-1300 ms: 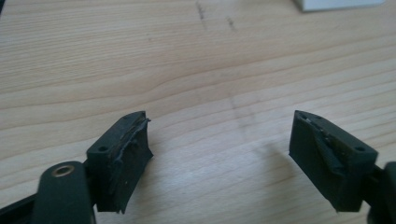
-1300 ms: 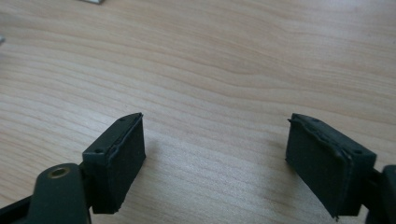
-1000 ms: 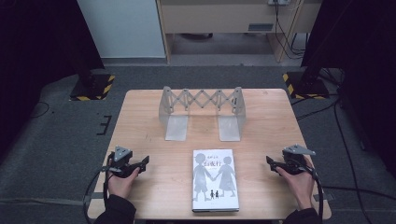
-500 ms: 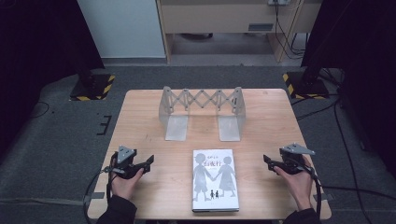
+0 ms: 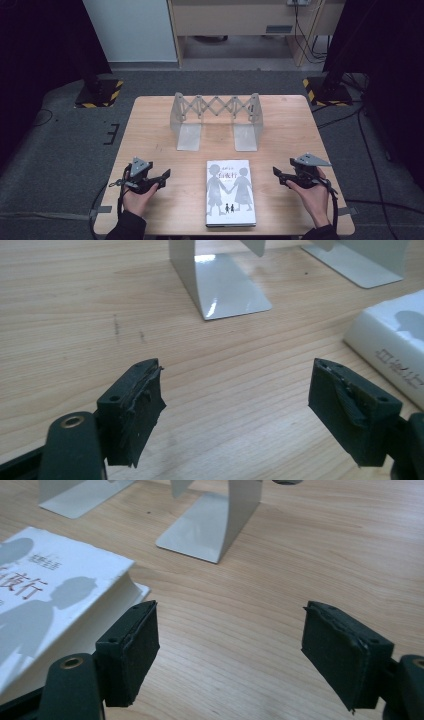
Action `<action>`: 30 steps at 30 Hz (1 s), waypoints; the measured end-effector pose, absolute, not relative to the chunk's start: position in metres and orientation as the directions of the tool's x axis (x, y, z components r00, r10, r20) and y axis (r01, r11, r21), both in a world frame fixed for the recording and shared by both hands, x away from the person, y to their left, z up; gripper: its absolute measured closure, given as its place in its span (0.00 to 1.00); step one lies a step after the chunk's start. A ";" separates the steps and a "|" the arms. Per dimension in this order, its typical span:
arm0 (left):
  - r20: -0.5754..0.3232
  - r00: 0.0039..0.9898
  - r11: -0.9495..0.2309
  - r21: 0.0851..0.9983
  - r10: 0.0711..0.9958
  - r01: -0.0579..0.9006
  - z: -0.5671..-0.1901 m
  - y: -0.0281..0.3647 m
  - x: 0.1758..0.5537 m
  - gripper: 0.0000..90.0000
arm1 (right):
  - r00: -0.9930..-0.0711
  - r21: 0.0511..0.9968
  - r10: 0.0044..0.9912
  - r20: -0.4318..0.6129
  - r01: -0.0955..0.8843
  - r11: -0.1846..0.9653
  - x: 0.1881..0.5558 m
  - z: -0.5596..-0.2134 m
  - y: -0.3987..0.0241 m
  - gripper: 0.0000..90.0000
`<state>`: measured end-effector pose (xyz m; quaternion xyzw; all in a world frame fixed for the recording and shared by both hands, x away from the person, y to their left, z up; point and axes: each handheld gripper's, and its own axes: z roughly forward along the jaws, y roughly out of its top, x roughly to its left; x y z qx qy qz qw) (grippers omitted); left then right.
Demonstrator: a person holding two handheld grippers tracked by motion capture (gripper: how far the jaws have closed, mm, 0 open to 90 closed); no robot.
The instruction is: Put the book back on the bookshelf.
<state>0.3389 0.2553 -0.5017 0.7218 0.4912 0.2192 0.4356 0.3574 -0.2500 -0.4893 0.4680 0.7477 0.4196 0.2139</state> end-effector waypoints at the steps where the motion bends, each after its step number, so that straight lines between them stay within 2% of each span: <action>1: -0.117 0.430 -0.141 0.841 0.895 0.522 -0.501 0.252 0.338 0.23 | -0.482 0.830 0.873 0.077 0.516 0.211 0.357 -0.487 -0.246 0.26; 12: -0.149 0.491 -0.153 0.839 0.858 0.522 -0.501 0.232 0.332 0.24 | -0.524 0.829 0.846 0.096 0.512 0.223 0.354 -0.487 -0.227 0.26; 30: -0.144 0.571 -0.211 0.834 0.808 0.510 -0.503 0.198 0.328 0.25 | -0.569 0.822 0.808 0.154 0.527 0.215 0.351 -0.496 -0.206 0.27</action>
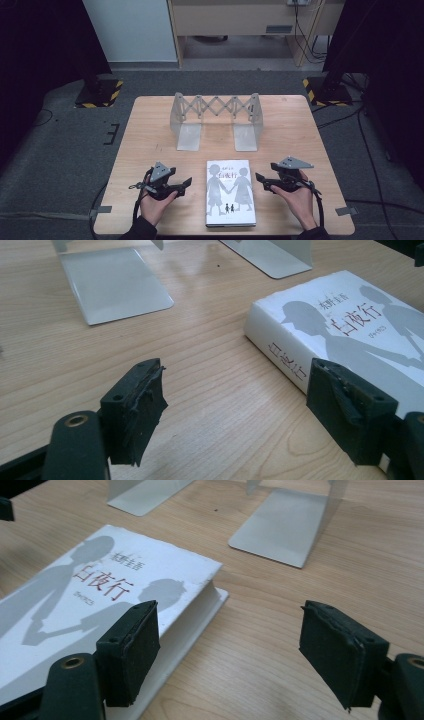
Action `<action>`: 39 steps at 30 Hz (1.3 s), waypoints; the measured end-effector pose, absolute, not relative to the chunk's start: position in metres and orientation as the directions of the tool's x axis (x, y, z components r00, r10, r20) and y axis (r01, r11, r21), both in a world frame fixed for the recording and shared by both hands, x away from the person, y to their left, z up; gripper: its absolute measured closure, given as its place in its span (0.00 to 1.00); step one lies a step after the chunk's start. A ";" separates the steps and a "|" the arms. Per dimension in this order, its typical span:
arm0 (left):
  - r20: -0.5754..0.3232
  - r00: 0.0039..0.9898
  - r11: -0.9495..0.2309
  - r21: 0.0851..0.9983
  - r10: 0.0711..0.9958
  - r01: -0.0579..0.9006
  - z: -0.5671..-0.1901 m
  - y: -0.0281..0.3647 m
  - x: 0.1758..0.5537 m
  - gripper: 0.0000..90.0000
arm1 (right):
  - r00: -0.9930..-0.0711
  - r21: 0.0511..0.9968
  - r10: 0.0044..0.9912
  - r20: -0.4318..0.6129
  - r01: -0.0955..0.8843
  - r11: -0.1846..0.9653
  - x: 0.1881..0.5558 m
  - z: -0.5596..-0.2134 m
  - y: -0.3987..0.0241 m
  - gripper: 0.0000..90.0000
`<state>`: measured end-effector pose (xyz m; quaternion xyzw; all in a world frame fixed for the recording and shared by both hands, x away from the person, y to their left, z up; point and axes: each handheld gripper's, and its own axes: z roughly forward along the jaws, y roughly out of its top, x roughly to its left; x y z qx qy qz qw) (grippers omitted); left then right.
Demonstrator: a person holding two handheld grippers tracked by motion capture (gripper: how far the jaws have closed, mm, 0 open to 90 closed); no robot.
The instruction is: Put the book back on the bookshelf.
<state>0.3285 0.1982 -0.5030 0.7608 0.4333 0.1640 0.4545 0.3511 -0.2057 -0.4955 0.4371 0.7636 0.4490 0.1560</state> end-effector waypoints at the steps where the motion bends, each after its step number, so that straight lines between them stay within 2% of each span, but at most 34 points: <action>1: -0.144 0.575 -0.214 0.833 0.806 0.510 -0.503 0.197 0.328 0.25 | -0.574 0.824 0.804 0.156 0.525 0.215 0.351 -0.496 -0.205 0.27; 16: -0.140 0.611 -0.245 0.830 0.779 0.502 -0.506 0.184 0.328 0.25 | -0.611 0.807 0.773 0.173 0.538 0.244 0.345 -0.504 -0.183 0.27; 39: -0.108 0.603 -0.278 0.814 0.791 0.511 -0.513 0.184 0.329 0.25 | -0.645 0.785 0.721 0.253 0.572 0.237 0.344 -0.519 -0.158 0.26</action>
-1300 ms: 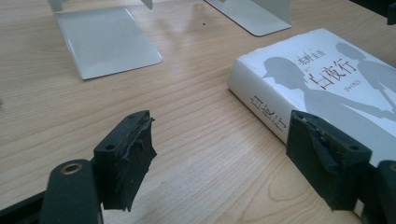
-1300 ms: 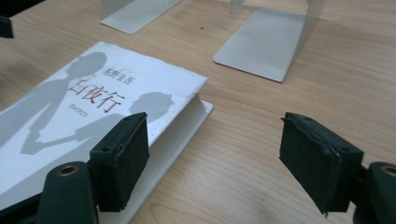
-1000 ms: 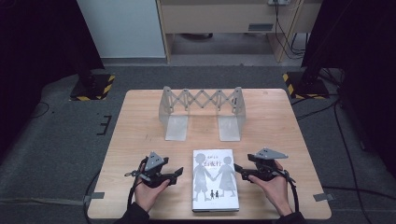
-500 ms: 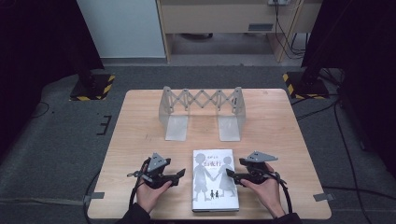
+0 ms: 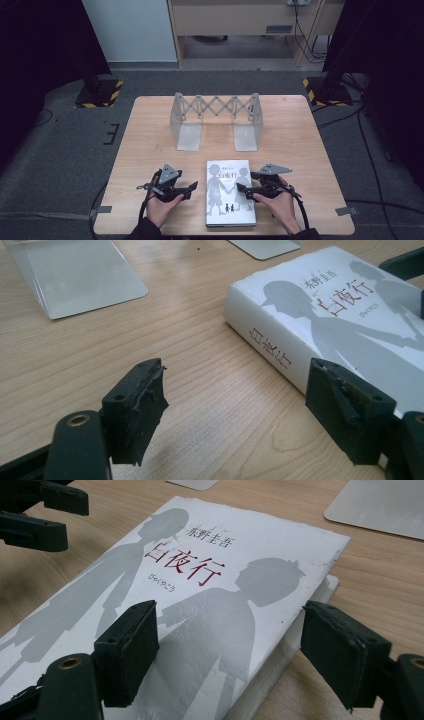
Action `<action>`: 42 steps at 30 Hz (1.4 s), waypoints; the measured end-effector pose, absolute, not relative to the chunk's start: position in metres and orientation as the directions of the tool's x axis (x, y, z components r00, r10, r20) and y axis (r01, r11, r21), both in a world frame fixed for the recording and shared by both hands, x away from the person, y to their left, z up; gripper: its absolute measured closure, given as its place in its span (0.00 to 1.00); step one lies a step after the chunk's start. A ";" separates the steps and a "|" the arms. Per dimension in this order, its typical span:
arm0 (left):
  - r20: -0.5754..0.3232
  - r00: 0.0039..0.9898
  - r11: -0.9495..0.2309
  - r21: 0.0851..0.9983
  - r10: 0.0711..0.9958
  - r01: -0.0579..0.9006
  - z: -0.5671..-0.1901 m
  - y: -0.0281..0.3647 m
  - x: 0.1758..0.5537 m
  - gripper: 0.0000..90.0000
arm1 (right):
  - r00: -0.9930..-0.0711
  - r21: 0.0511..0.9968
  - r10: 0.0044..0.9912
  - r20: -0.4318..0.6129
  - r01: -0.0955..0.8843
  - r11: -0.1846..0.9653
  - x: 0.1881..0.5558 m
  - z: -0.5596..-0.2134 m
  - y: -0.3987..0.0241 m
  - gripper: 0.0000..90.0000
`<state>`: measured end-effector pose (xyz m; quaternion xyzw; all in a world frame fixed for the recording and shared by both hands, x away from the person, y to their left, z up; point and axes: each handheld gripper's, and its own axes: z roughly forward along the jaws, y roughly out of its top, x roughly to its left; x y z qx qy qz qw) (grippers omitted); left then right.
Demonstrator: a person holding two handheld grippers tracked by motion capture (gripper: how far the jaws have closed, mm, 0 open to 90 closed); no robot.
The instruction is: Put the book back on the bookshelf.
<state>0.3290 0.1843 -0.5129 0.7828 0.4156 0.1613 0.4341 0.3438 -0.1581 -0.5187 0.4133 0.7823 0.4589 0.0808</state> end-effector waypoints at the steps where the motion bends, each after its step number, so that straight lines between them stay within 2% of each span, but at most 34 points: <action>1: -0.107 0.599 -0.278 0.812 0.794 0.514 -0.514 0.184 0.329 0.25 | -0.645 0.785 0.721 0.253 0.573 0.236 0.344 -0.519 -0.158 0.25; 17: -0.062 0.555 -0.335 0.740 0.830 0.583 -0.529 0.194 0.339 0.20 | -0.640 0.784 0.721 0.266 0.579 0.224 0.345 -0.520 -0.157 0.24; 30: -0.033 0.552 -0.358 0.728 0.833 0.584 -0.535 0.196 0.342 0.17 | -0.652 0.798 0.717 0.248 0.557 0.231 0.345 -0.512 -0.157 0.25; 42: 0.002 0.553 -0.387 0.716 0.833 0.581 -0.536 0.193 0.343 0.10 | -0.667 0.825 0.695 0.268 0.532 0.192 0.345 -0.503 -0.150 0.27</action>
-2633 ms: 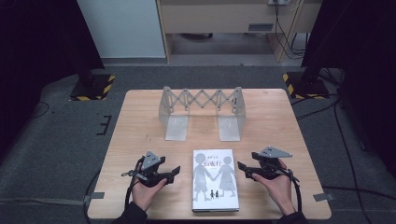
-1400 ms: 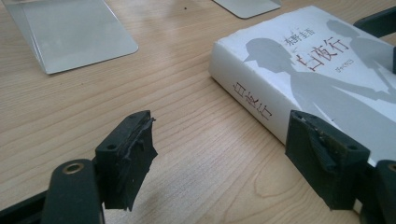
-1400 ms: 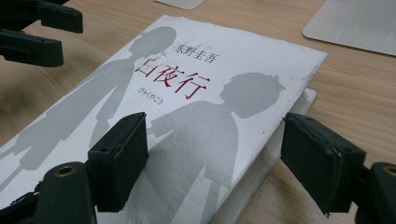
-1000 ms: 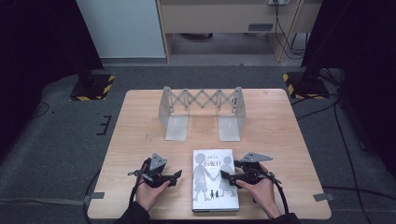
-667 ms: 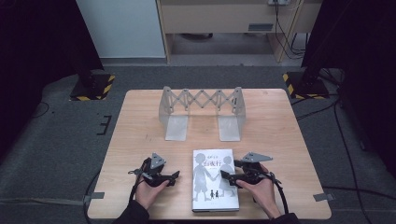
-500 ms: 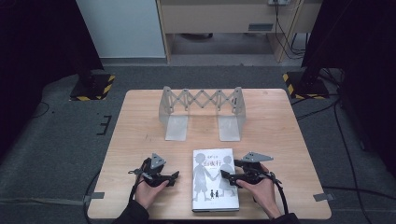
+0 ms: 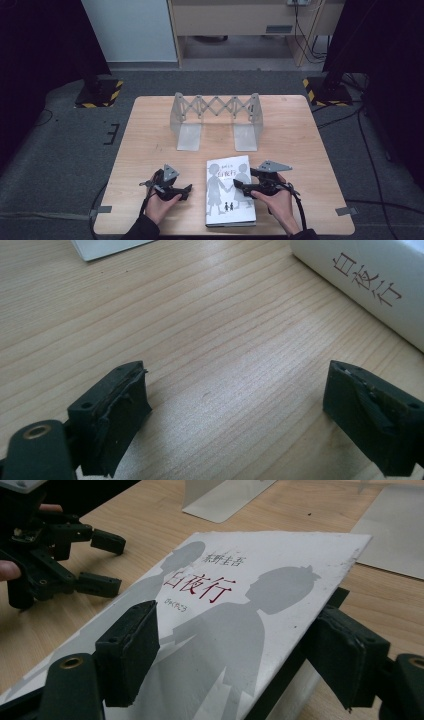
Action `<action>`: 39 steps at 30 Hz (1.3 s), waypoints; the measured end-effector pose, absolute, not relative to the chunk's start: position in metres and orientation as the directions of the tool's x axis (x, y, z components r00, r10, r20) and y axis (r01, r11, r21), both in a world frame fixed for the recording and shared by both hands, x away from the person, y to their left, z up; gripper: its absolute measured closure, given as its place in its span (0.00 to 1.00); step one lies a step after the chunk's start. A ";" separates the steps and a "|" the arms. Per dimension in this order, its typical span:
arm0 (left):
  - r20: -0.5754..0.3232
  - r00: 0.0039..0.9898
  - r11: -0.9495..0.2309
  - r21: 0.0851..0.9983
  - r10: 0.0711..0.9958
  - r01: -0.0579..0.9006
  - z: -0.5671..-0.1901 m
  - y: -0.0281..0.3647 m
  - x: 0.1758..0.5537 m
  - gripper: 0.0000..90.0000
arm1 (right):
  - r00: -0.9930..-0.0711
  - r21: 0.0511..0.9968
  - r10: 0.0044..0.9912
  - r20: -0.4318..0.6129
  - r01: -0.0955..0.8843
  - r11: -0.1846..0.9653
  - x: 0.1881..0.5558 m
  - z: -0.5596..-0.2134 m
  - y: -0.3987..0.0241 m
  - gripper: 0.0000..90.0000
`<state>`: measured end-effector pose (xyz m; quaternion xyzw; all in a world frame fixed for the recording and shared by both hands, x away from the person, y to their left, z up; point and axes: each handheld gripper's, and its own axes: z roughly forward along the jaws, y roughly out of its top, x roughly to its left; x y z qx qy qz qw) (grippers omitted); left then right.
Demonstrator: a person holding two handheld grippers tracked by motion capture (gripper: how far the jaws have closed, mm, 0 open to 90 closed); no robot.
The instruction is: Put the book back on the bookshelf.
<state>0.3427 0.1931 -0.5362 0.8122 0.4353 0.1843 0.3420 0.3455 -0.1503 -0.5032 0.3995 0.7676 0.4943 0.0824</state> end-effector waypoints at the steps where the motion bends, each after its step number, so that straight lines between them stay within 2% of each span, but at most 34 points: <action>1: 0.001 0.552 -0.387 0.715 0.834 0.583 -0.536 0.193 0.343 0.09 | -0.668 0.826 0.692 0.272 0.531 0.188 0.346 -0.503 -0.150 0.27; 16: -0.003 0.528 -0.376 0.701 0.849 0.607 -0.537 0.193 0.345 0.00 | -0.655 0.823 0.680 0.329 0.553 0.134 0.352 -0.500 -0.141 0.26; 34: -0.004 0.523 -0.372 0.698 0.852 0.611 -0.537 0.193 0.346 0.00 | -0.653 0.793 0.659 0.374 0.594 0.139 0.356 -0.513 -0.126 0.25; 39: -0.004 0.523 -0.372 0.698 0.852 0.612 -0.537 0.193 0.346 0.00 | -0.641 0.790 0.663 0.387 0.601 0.119 0.357 -0.514 -0.127 0.29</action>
